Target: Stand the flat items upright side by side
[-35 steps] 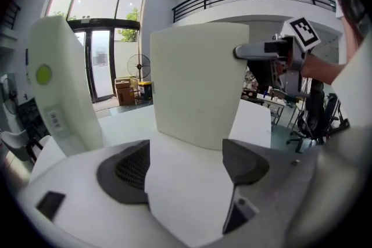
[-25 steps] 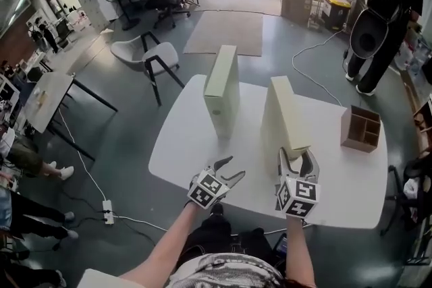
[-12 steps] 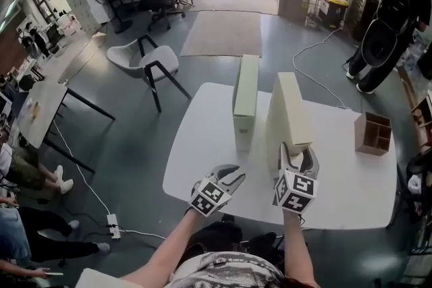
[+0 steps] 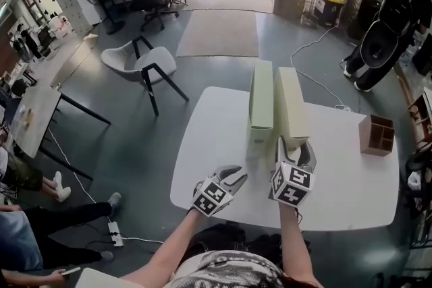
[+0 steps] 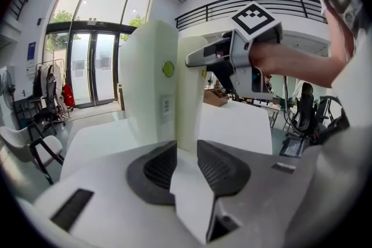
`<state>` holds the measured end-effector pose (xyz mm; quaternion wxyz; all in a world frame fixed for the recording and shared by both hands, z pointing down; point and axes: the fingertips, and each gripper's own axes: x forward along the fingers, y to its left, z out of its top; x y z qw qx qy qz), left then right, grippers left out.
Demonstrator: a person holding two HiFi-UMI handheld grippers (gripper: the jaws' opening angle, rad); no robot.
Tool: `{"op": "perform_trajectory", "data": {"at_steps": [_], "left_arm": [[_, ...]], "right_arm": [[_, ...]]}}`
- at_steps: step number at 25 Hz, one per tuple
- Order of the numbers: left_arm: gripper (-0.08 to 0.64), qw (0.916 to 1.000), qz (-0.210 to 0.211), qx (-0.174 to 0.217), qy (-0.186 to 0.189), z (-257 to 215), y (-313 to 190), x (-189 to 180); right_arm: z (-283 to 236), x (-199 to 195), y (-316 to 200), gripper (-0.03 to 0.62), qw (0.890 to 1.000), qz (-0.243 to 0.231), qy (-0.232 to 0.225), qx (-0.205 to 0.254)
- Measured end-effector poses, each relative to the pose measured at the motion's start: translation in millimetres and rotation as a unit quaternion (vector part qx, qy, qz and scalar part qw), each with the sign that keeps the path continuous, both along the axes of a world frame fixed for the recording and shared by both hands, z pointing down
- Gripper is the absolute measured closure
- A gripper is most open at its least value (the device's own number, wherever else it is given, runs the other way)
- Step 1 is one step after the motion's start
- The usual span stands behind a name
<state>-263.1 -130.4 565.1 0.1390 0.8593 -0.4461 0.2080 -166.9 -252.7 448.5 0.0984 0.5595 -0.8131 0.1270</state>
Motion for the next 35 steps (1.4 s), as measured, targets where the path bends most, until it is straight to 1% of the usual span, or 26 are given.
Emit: {"op": "perform_trajectory", "data": {"at_steps": [7,11,17,21,23,25,28,29,35], "left_arm": [[0.446,1.0,0.001,-0.003,0.005,5.6,-3.3,-13.4],[0.446,1.0,0.001,-0.004,0.007,6.4,-3.9,-16.8],[0.446,1.0,0.004,-0.004,0.008,7.1,-6.1,-19.2],[0.446,0.9999,0.005,-0.006,0.008,8.0,-8.7,-16.0],[0.445,0.9999,0.006,-0.005,0.009,8.5,-9.9,-13.6],[0.445,0.9999,0.007,-0.004,0.01,9.2,-10.7,-11.5],[0.445,0.9999,0.009,-0.003,0.01,9.2,-12.3,-7.2],[0.445,0.9999,0.009,-0.002,0.011,8.7,-12.5,-5.5],[0.446,0.9999,0.012,0.002,0.01,5.4,-8.4,-2.7]], "right_arm": [[1.5,-16.7,-8.6,0.291,1.0,0.006,0.015,0.01],[0.1,-22.5,-9.9,0.285,1.0,-0.004,0.02,0.013],[-1.0,-29.3,-2.8,0.285,0.999,-0.042,0.032,0.006],[-2.9,-29.5,7.8,0.279,0.996,-0.089,0.033,-0.001],[-1.5,-28.3,13.0,0.28,0.992,-0.115,0.043,-0.002],[1.4,-24.9,15.5,0.295,0.99,-0.13,0.054,0.0],[4.0,-18.0,14.5,0.349,0.99,-0.131,0.059,0.001],[4.3,-16.8,14.4,0.357,0.99,-0.13,0.059,0.0],[6.7,-15.9,17.3,0.356,0.99,-0.126,0.061,-0.001]]}}
